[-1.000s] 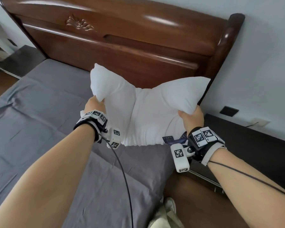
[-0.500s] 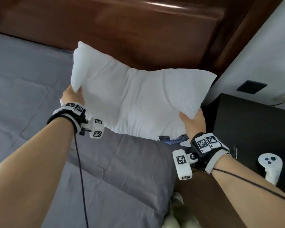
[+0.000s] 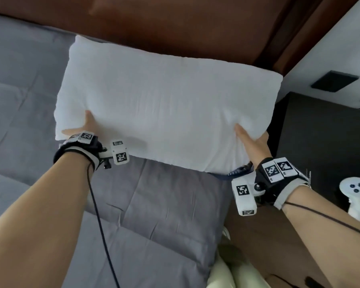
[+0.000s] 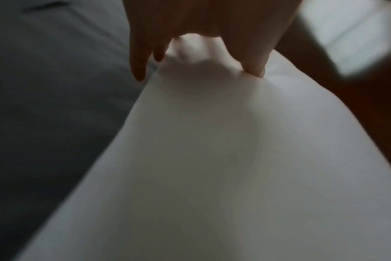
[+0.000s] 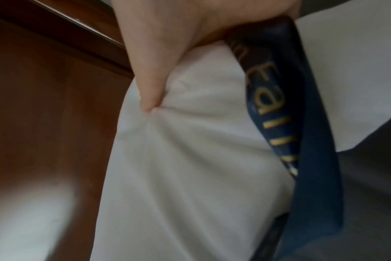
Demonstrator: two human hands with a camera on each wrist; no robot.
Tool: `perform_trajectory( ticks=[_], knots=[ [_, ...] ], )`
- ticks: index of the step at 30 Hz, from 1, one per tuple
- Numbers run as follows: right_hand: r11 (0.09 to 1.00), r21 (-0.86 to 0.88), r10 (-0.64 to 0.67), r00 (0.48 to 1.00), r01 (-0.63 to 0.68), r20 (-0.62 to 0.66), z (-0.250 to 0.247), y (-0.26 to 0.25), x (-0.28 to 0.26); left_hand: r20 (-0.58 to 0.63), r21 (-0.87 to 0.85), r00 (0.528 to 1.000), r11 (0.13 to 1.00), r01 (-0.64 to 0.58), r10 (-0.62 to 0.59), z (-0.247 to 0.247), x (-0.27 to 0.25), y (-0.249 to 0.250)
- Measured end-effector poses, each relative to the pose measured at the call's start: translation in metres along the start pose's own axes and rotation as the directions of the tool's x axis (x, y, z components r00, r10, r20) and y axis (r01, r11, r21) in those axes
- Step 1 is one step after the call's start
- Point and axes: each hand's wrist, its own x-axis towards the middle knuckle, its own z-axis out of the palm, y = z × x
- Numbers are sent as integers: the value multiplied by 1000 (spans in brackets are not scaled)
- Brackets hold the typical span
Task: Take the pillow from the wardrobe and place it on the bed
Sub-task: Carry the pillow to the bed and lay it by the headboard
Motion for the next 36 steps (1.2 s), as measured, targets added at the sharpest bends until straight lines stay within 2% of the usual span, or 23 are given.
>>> perform_trajectory(
  ticks=[1, 2, 3, 4, 5, 7, 11, 15, 16, 17, 18, 19, 20, 22, 24, 27, 32, 36],
  knots=[
    [1000, 3, 8, 1000, -8, 16, 1, -2, -1, 109, 44, 991, 996, -79, 74, 6, 3, -6],
    [1000, -2, 11, 1000, -11, 25, 3, -2, -1, 191, 160, 964, 964, -214, 183, 8, 6, -10],
    [1000, -6, 2, 1000, -2, 26, 5, -3, -1, 247, 285, 926, 891, -352, 287, 9, 6, -12],
    [1000, -7, -16, 1000, 16, 23, 6, -4, -1, 277, 347, 901, 839, -418, 334, 10, 14, -12],
    [999, -9, -44, 999, 44, 23, 9, -5, -3, 268, 388, 904, 822, -417, 333, 4, 8, -7],
    [996, -22, -90, 995, 91, 33, 14, -6, -8, 184, 409, 943, 851, -329, 277, -6, 14, -7],
    [986, -9, -167, 985, 168, 48, 25, -9, -19, 133, 451, 952, 838, -307, 277, -36, 3, 11],
    [977, 15, -215, 973, 214, 83, 37, -11, -22, -42, 352, 961, 904, -240, 272, -52, 11, 21],
    [974, 20, -228, 970, 227, 85, 40, -12, -20, -52, 267, 967, 937, -226, 248, -50, 12, 27],
    [973, 24, -232, 969, 231, 81, 43, -13, -18, -49, 65, 976, 976, -208, 211, -46, 12, 32],
    [974, 24, -225, 971, 223, 80, 45, -12, -16, -35, -180, 988, 972, -154, 150, -41, 11, 36],
    [979, 22, -206, 975, 205, 85, 46, -11, -14, -8, -343, 997, 936, -80, 82, -35, 15, 36],
    [984, 20, -178, 979, 177, 102, 46, -10, -12, 41, -425, 998, 905, -17, 38, -30, 24, 33],
    [993, -3, -112, 981, 114, 161, 42, -8, -11, 138, -481, 990, 874, 72, -5, -18, 40, 21],
    [996, -44, -69, 976, 79, 206, 38, -8, -11, 162, -493, 987, 867, 79, 2, -9, 55, 7],
    [995, -87, -21, 976, 41, 216, 34, -14, -12, 219, -554, 975, 827, 100, 29, -3, 37, 5],
    [994, -111, 40, 986, -22, 159, 26, -26, -18, 97, -482, 995, 876, 17, 34, -10, 8, 15],
    [976, -216, 71, 984, -34, 166, 9, -53, -39, 79, -374, 992, 925, -60, 97, -37, -31, 31]
  ],
)
